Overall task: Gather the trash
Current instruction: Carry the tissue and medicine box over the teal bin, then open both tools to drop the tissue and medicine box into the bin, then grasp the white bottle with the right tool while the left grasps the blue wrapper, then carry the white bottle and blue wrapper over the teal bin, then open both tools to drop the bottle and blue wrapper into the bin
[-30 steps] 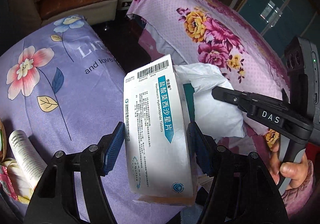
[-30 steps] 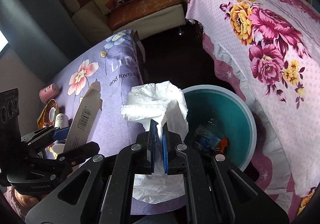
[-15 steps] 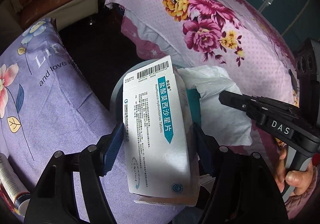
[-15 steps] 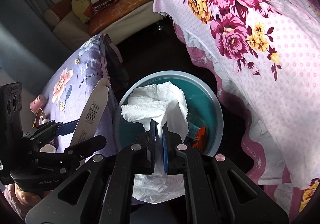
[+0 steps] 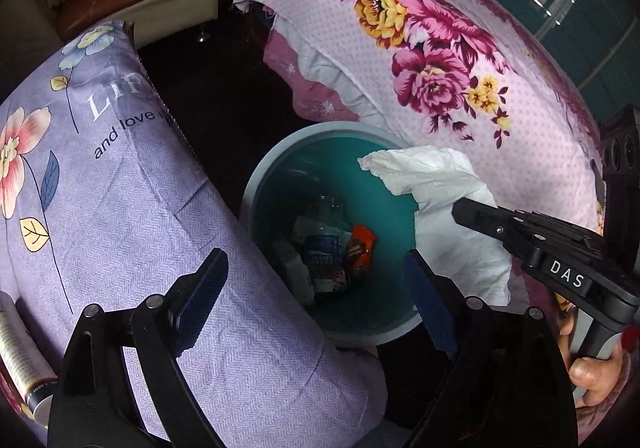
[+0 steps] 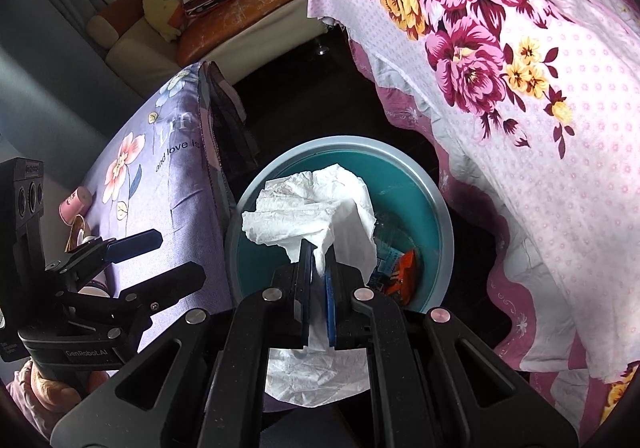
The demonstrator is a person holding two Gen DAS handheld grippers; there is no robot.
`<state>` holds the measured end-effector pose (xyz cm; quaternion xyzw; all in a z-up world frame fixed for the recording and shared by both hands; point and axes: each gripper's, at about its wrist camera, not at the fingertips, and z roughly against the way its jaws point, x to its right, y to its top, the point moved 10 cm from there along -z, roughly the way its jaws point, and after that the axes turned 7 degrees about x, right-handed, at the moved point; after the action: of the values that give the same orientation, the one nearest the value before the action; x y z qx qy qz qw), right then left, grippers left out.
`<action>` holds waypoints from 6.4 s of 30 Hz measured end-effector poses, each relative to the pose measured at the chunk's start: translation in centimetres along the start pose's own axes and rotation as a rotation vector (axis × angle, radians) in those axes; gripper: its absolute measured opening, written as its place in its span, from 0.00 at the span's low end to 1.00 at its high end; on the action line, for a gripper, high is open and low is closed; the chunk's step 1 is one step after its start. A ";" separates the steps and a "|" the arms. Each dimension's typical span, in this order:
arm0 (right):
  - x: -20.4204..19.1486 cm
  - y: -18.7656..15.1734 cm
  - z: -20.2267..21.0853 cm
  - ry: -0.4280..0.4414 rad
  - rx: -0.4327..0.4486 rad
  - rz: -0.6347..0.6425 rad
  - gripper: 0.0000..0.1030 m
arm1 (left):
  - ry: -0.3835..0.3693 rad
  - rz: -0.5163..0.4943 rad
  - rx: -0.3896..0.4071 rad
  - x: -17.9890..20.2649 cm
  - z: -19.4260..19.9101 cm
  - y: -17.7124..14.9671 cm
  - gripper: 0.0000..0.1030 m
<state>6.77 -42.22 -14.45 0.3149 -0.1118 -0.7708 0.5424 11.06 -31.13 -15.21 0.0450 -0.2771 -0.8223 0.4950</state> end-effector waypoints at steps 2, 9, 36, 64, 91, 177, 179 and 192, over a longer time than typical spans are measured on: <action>-0.1 0.0 -0.1 -0.005 -0.003 0.005 0.06 | 0.004 0.008 0.005 -0.4 0.2 -0.1 0.87; -0.4 -0.6 -1.4 -0.018 -0.041 0.004 0.06 | 0.054 0.010 0.019 -1.8 0.8 -0.9 0.87; -4.8 -1.9 -3.1 -0.059 -0.141 0.007 0.75 | 0.068 0.127 0.072 -8.6 6.0 -3.3 0.92; -21.6 -5.1 -3.0 0.014 -0.191 0.272 0.76 | 0.170 0.344 0.205 -22.0 17.1 -8.4 0.92; -35.3 -10.1 -9.7 0.056 -0.339 0.534 0.76 | 0.409 0.659 0.158 -38.5 21.3 -21.5 0.92; 0.3 -0.1 -0.5 0.091 -0.028 -0.175 0.48 | 0.042 -0.033 -0.023 0.5 0.2 -1.2 0.40; 0.8 -0.1 -0.5 0.087 -0.030 -0.180 0.48 | 0.041 -0.037 -0.029 0.8 -0.3 -1.1 0.40; 1.8 0.1 -0.6 0.058 -0.039 -0.179 0.48 | 0.077 -0.061 -0.001 1.0 -0.4 -0.2 0.74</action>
<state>6.78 -43.73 -15.50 0.3351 -0.0526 -0.8089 0.4802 10.54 -32.04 -15.49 0.0846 -0.2560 -0.8349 0.4798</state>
